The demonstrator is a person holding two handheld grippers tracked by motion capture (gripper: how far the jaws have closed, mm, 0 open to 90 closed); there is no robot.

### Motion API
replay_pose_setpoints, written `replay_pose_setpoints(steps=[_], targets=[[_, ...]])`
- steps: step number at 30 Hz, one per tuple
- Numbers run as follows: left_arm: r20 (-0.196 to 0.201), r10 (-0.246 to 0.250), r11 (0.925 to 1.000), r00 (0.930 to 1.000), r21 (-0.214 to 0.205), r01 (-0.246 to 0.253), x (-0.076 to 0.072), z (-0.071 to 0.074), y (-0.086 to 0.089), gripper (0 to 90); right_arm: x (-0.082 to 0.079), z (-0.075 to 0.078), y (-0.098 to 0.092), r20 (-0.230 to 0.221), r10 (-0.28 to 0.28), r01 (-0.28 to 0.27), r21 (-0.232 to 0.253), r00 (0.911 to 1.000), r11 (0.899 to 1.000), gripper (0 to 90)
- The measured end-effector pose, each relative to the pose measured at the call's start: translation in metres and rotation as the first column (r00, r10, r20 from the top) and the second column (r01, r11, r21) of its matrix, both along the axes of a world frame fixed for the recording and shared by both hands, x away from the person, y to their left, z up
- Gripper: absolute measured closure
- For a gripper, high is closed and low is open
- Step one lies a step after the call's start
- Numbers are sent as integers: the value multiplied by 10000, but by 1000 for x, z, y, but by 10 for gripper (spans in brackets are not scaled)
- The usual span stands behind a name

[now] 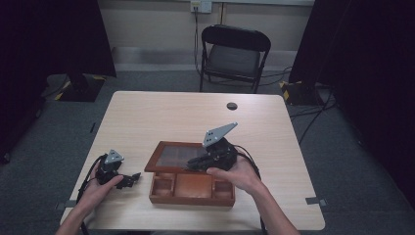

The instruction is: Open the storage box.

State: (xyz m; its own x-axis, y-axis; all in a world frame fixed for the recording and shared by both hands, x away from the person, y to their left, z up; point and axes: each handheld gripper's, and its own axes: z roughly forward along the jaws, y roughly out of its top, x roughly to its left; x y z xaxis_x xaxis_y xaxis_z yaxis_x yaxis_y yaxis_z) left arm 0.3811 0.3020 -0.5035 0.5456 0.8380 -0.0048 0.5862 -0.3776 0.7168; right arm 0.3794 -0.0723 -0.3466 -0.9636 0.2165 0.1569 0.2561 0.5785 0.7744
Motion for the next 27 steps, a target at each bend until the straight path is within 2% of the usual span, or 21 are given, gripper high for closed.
replay_pose_setpoints(steps=[8,27], targets=[[8,-71,9999,10000,127,70,0,0,1,1,4,5,0,-25,-14,14,-11,10000,10000,834],[7,-66,9999,10000,121,65,0,0,1,1,14,19,0,124,-63,63,-56,9999,10000,837]])
